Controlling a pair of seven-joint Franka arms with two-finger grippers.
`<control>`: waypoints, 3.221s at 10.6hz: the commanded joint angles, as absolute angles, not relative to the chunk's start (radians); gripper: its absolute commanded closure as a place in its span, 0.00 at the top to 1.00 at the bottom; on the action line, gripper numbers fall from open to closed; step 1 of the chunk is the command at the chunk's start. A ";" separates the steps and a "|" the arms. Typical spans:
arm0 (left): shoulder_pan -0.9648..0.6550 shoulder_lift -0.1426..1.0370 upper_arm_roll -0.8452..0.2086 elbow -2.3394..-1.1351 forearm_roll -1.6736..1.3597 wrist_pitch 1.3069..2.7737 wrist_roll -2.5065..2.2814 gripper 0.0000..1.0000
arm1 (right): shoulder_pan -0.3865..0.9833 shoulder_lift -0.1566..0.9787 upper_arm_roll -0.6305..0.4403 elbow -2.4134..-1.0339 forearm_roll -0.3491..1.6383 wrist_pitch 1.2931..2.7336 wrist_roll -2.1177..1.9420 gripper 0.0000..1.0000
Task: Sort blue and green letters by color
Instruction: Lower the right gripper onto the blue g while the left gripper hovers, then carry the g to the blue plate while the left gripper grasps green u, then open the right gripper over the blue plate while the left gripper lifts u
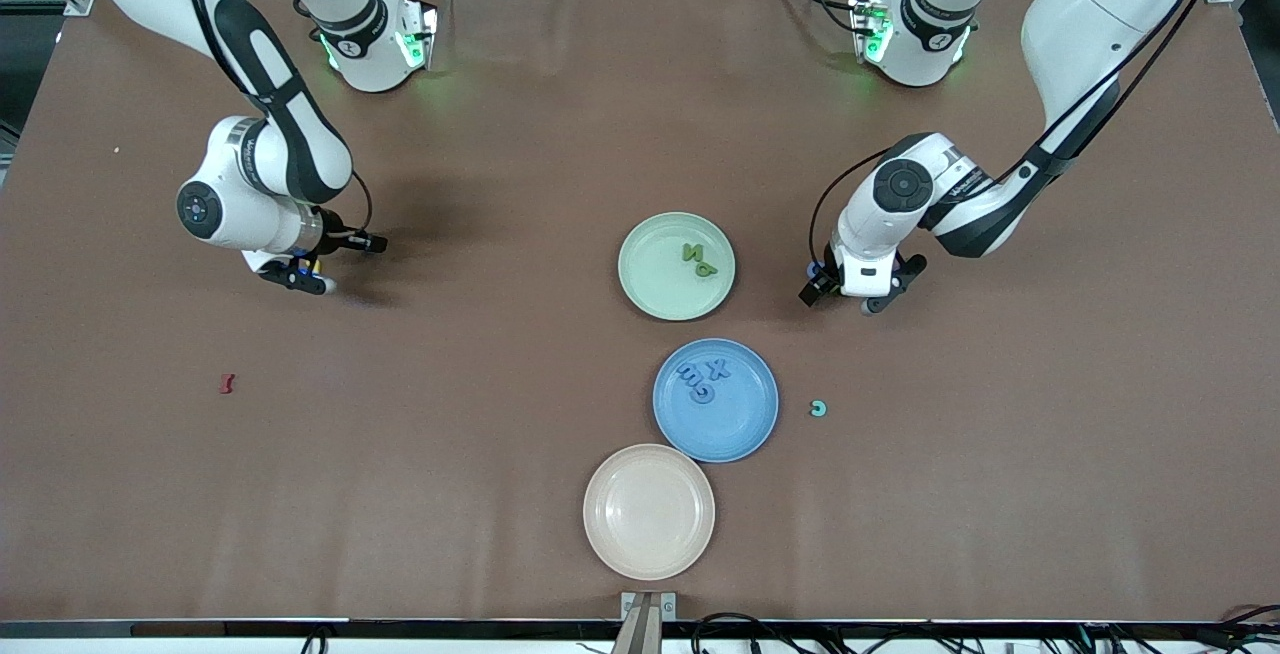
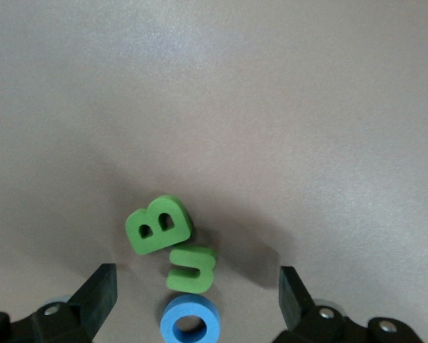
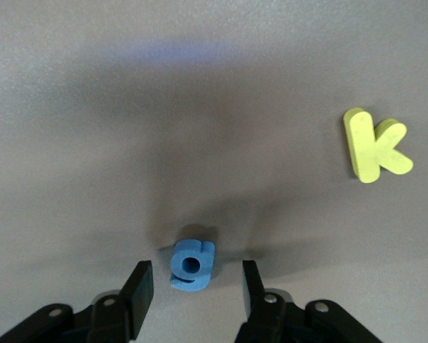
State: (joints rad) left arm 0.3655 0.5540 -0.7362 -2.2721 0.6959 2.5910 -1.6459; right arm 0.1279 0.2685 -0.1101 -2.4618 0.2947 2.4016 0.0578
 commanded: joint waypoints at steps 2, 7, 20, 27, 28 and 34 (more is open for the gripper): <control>0.368 0.595 -0.741 -2.218 0.723 2.599 -1.660 1.00 | 0.135 0.279 -0.110 -2.468 0.328 2.411 0.011 0.33; 0.360 0.607 -0.733 -2.220 0.723 2.597 -1.661 1.00 | 0.135 0.276 -0.110 -2.422 0.328 2.379 -0.040 0.00; 0.364 0.586 -0.706 -2.229 0.756 2.556 -1.666 1.00 | 0.601 0.598 -0.003 -1.776 0.842 2.712 0.343 0.00; 0.322 0.566 -0.709 -2.241 0.756 2.554 -1.740 1.00 | 0.785 1.024 -0.052 -1.185 0.842 2.783 0.888 0.10; 0.324 0.561 -0.709 -2.240 0.756 2.554 -1.733 1.00 | 0.785 1.040 -0.052 -1.172 0.842 2.783 0.905 0.26; 0.324 0.555 -0.709 -2.235 0.756 2.554 -1.735 1.00 | 0.766 0.971 -0.072 -1.234 0.818 2.725 0.894 1.00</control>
